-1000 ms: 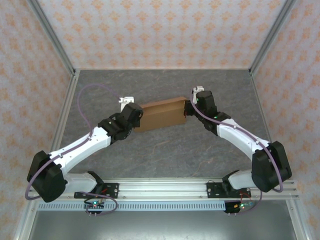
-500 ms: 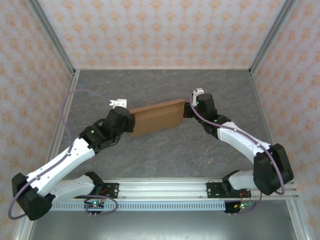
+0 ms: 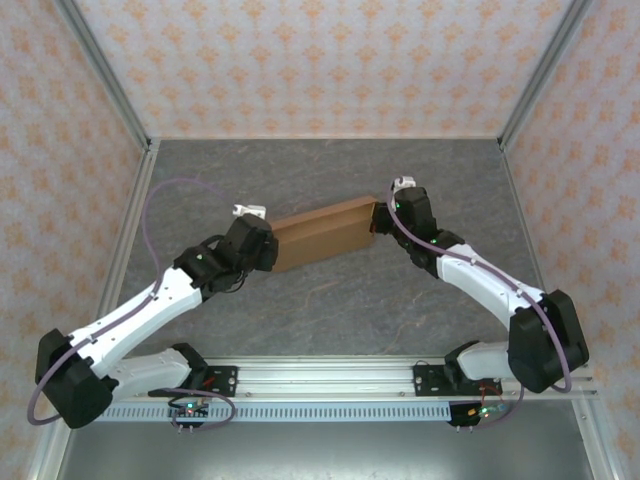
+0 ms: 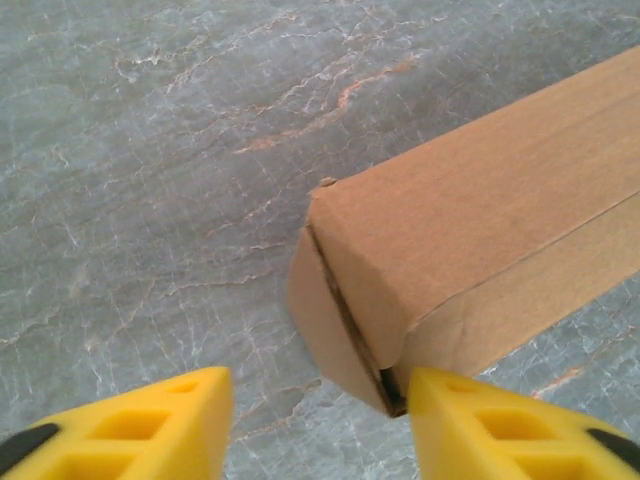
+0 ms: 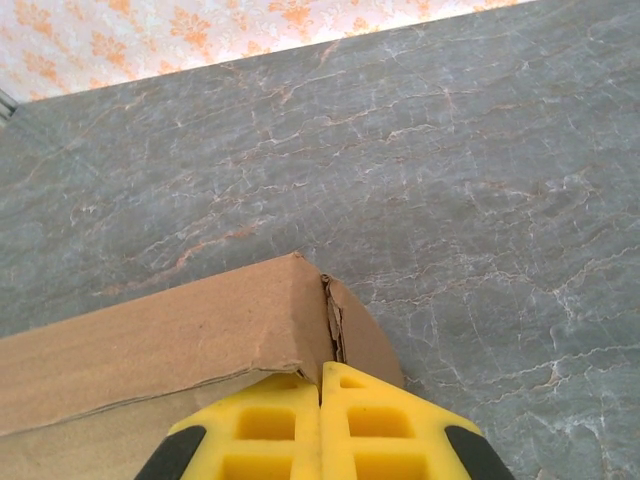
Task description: Fold the paper box
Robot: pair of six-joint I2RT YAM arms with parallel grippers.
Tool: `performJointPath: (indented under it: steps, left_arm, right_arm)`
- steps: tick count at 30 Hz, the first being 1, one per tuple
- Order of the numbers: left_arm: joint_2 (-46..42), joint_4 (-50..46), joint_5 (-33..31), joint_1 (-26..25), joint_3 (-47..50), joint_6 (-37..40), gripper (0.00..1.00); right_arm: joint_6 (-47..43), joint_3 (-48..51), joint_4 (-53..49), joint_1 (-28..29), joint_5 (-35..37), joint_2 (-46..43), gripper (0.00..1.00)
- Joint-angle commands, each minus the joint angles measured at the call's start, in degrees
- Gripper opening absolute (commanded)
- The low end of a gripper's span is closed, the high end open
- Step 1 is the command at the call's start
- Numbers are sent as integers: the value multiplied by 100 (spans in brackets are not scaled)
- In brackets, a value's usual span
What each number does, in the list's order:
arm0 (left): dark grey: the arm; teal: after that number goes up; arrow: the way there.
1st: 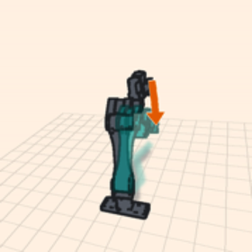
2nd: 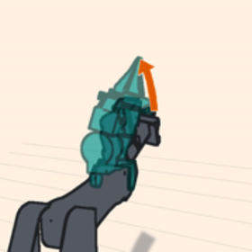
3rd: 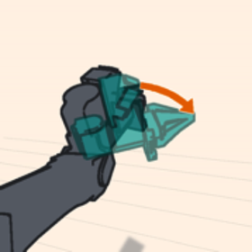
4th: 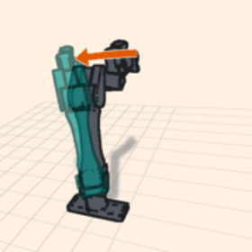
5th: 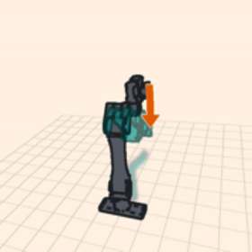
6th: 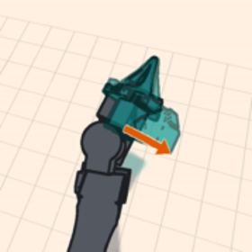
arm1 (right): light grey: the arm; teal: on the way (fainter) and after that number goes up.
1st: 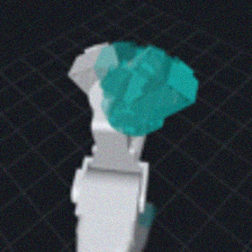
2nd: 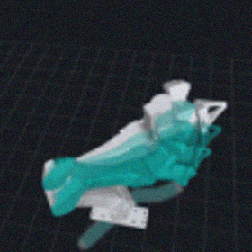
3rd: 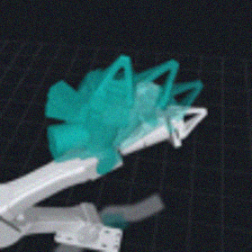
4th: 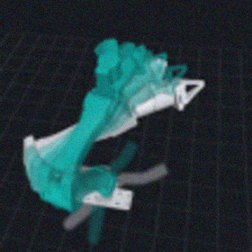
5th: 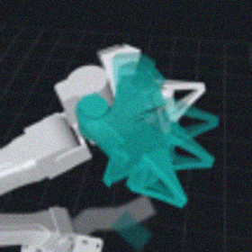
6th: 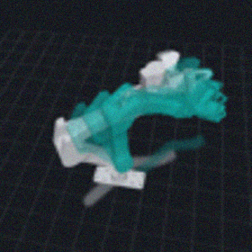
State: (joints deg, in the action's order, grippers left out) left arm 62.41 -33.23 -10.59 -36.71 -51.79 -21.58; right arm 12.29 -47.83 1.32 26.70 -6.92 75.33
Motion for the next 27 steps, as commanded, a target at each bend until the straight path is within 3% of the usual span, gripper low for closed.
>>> performJointPath:
  steps: [1,6,9,12,21,27]
  left_arm:
    - [-490,-217,50,23,13,226,59]
    - [-1132,-313,154,24,-133,521,65]
    - [-939,71,530,23,-455,533,64]
    - [-219,109,727,23,-1060,619,62]
    - [2077,71,521,40,-3273,1042,58]
    - [3527,-568,610,246,-4641,1279,47]
  right_arm:
    - [431,-60,-404,-8,334,-66,0]
    - [324,-73,-453,-7,463,-127,0]
    - [262,-29,-426,-7,464,-156,0]
    - [215,-2,-403,-6,410,-174,0]
    - [-13,16,-340,-6,348,-213,0]
    - [-136,45,-282,-6,346,-181,0]
